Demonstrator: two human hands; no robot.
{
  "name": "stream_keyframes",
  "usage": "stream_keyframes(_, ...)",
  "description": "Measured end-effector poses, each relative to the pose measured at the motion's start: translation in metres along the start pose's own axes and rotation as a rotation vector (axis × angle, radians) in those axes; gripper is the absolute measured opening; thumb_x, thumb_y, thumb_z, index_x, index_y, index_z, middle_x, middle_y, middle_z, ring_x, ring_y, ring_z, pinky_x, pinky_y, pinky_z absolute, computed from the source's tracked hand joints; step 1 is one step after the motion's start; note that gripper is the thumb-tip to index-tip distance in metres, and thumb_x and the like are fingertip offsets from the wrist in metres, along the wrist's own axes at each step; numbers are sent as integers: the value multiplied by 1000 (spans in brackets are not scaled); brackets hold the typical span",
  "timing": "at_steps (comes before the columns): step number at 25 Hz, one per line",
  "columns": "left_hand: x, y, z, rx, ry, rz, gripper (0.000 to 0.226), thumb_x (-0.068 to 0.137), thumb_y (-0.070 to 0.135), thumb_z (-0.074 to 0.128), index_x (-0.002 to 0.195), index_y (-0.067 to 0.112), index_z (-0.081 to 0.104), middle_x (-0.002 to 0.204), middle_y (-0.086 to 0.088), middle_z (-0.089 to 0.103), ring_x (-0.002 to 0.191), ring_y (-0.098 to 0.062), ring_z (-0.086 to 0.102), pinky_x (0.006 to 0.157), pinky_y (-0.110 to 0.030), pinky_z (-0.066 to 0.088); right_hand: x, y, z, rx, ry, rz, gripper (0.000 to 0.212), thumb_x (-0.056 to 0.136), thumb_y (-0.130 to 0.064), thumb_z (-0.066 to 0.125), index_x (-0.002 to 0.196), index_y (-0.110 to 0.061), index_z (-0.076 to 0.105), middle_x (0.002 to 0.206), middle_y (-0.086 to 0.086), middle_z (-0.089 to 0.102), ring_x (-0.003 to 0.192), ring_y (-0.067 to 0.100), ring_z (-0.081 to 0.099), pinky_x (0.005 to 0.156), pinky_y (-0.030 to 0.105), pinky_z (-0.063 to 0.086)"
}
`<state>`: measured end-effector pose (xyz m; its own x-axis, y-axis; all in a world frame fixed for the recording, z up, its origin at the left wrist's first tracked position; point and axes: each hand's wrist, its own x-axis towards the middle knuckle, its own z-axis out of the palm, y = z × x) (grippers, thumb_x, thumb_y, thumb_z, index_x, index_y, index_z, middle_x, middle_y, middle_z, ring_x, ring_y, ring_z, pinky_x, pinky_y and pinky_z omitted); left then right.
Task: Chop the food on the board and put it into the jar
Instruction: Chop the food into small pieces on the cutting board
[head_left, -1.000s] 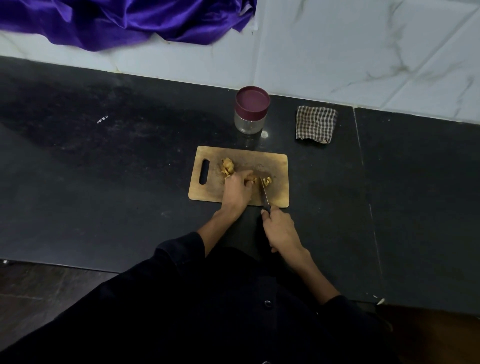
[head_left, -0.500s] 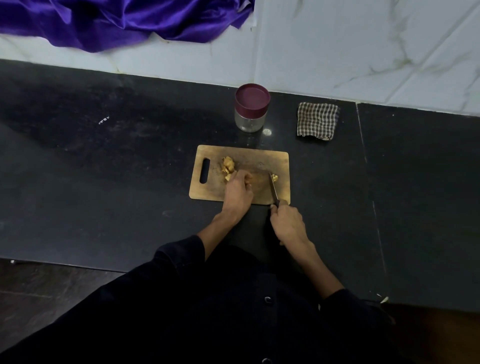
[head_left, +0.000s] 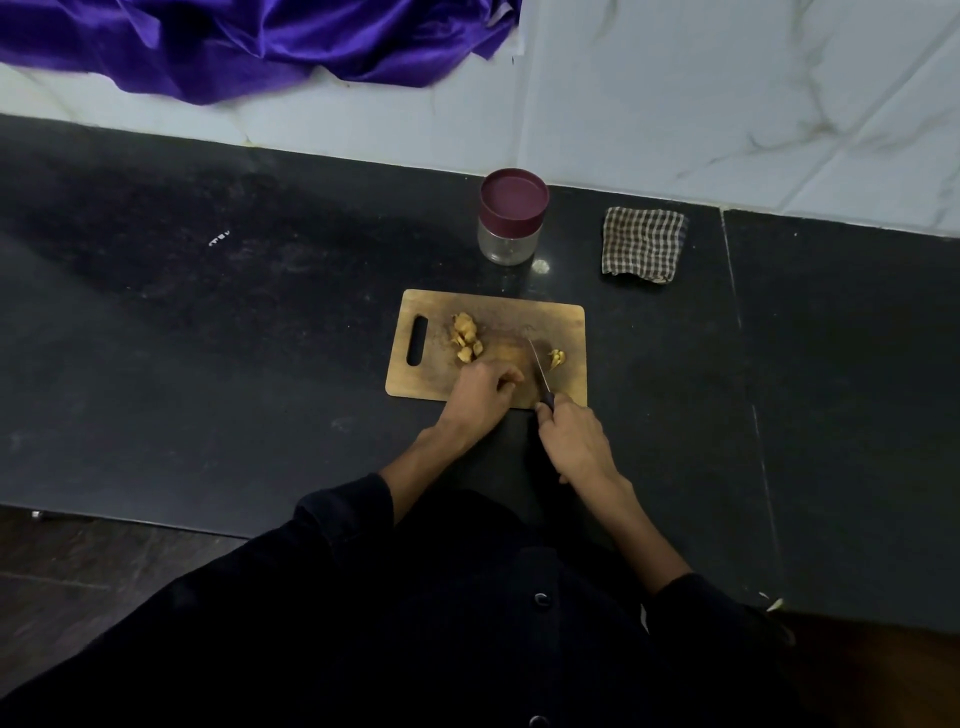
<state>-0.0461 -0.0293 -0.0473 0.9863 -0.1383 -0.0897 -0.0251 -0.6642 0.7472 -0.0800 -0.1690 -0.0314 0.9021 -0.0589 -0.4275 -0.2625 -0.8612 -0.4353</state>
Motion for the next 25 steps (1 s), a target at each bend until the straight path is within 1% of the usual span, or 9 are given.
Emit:
stream_keyframes(3,-10,-16,-10,-94,208,-137,15,89,4,60,101,8,67,97,1,65,86,-8,59,77,-14,46,8,-6,-3,5,0,-10,31,103,-36,39,108,-10,54,99,12,62,88,34,65,74,52,57)
stream_keyframes(6,-11,-34,-17,-202,346,-260,11,88,9,62,98,13,64,97,-1,64,83,-12,62,75,-31,57,16,-7,-6,36,11,21,30,103,-36,39,107,-10,54,99,11,61,88,33,65,75,52,57)
stream_keyframes(8,-7,-39,-18,-188,347,-279,8,88,13,64,96,16,63,96,-2,61,79,-14,63,69,-39,59,18,-8,-5,42,8,38,29,103,-37,40,105,-12,54,98,10,61,87,33,66,75,52,57)
stream_keyframes(10,-2,-40,-17,-171,363,-287,11,87,20,67,97,15,64,96,-1,61,76,-15,63,66,-41,59,19,-9,-4,42,7,51,29,102,-38,40,104,-12,54,97,10,61,87,33,66,75,51,57)
stream_keyframes(16,6,-31,-15,-32,357,-337,22,83,27,71,98,10,70,102,-5,62,84,-16,61,76,-31,53,21,-6,-1,46,14,59,30,102,-37,41,107,-12,55,97,9,60,86,32,66,75,50,58)
stream_keyframes(18,4,-30,-17,-109,356,-330,17,83,25,72,94,12,70,96,-1,65,81,-15,63,73,-35,57,22,-6,-1,45,15,63,29,102,-37,41,106,-12,55,94,8,59,85,32,67,75,50,58)
stream_keyframes(20,-1,-30,-22,-246,343,-361,10,84,21,71,90,13,67,91,0,68,70,-15,66,60,-36,58,24,-5,-1,46,18,59,28,102,-37,41,103,-13,54,94,8,59,85,32,67,75,50,58)
stream_keyframes(22,-7,-27,-28,-370,327,-389,10,86,19,69,93,13,65,91,-4,69,62,-15,66,51,-32,57,25,-4,0,48,20,50,24,102,-37,41,97,-15,50,94,7,58,85,32,66,76,51,57)
stream_keyframes(25,-12,-20,-29,-422,293,-355,14,89,18,66,101,11,67,89,-5,68,58,-15,64,49,-31,57,26,-3,0,62,14,52,22,102,-37,41,94,-17,47,92,5,55,86,32,66,76,51,57)
